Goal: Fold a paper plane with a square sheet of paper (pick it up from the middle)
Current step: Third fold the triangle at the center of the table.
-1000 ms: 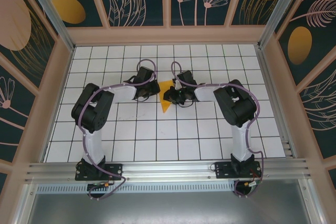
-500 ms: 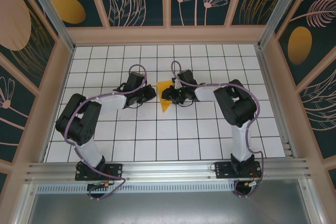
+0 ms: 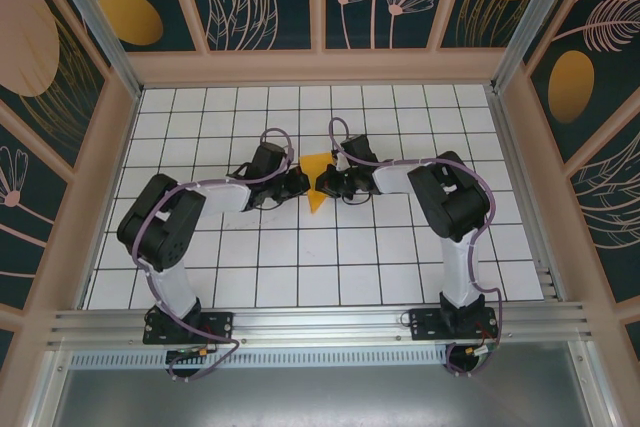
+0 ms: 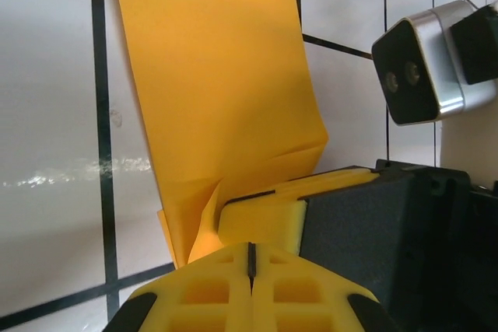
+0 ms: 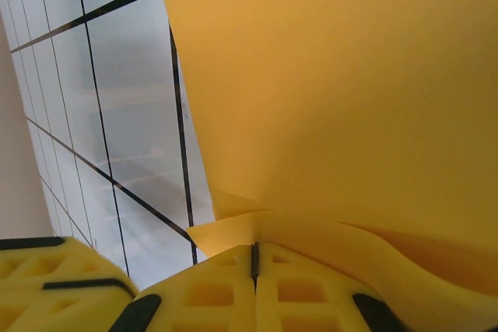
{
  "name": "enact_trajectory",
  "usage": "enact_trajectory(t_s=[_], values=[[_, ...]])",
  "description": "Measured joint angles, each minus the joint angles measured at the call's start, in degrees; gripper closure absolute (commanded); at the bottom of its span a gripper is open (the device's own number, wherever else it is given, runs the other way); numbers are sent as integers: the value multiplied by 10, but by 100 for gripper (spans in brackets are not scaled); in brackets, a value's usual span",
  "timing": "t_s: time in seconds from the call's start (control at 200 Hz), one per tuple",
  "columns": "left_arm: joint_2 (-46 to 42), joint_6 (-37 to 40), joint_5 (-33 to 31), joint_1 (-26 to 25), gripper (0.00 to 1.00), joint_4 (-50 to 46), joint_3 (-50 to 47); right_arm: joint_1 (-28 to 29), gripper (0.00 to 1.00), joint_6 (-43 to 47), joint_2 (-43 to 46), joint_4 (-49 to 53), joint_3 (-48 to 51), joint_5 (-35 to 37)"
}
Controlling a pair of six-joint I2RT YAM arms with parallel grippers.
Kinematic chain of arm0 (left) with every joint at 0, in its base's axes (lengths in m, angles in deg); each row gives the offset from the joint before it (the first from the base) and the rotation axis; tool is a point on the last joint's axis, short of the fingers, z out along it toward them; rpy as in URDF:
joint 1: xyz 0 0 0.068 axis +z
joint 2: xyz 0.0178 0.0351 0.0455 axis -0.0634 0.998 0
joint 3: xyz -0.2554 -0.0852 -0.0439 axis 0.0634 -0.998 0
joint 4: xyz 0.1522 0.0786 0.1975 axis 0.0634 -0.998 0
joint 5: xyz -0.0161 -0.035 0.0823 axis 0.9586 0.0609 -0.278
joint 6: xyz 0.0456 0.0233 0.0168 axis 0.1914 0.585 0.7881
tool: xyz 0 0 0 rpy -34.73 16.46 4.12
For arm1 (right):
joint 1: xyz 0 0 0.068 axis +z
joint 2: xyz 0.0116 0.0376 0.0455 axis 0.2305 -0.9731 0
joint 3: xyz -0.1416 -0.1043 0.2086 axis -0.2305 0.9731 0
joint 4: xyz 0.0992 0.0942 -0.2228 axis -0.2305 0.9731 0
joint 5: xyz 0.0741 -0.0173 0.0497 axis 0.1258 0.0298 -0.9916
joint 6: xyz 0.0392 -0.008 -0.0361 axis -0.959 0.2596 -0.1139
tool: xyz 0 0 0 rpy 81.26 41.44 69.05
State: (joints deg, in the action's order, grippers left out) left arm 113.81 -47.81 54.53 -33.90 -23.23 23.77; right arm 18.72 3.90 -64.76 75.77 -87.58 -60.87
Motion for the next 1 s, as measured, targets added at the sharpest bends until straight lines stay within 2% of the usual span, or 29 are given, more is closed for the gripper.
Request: enact_trajectory(t_s=[0.365,1.001], values=[[46,0,-23,-1,100,-9,41,0,100,0,0,0,0,0],[64,7,-41,-1,100,-33,49,-1,100,0,4,-12,9,-4]])
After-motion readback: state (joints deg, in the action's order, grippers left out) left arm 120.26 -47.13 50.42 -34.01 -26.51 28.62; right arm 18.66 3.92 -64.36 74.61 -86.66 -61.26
